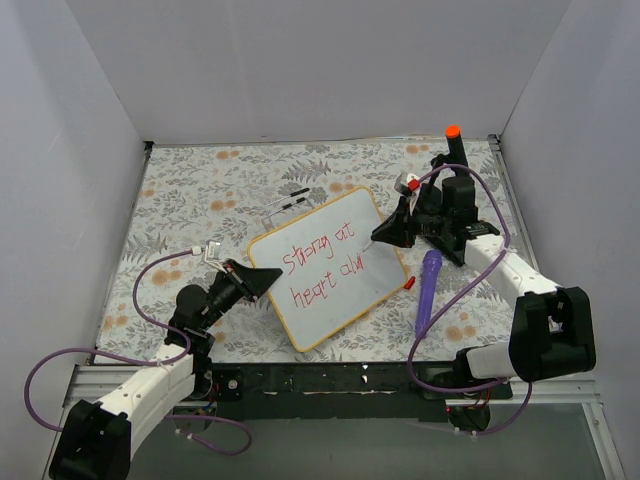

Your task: Write a sentence on the whiteboard

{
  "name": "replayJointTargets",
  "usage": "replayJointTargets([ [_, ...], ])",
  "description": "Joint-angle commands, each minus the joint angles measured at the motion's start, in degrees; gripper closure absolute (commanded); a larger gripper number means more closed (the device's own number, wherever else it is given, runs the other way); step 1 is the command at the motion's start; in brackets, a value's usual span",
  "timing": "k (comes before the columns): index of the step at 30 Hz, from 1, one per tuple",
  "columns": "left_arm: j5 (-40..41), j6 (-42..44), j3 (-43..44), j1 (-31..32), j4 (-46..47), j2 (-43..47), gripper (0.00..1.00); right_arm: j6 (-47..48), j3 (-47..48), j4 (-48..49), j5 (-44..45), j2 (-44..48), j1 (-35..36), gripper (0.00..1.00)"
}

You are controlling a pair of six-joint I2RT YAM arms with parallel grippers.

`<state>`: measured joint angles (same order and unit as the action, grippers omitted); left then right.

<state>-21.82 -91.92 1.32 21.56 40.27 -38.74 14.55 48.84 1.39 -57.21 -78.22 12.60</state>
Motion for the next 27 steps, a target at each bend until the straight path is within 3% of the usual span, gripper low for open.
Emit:
replayJointTargets([
  [1,0.82,-1.95,-3.43,0.15,8.24,2.27,1.0,1.01,-1.11,0.99,-2.64,2.19,-0.29,0.99],
  [27,0.64,-1.95,-3.61,0.15,8.77,2.09,1.0,1.1,-1.91,1.6,-4.49,2.1,-1.88,0.99],
])
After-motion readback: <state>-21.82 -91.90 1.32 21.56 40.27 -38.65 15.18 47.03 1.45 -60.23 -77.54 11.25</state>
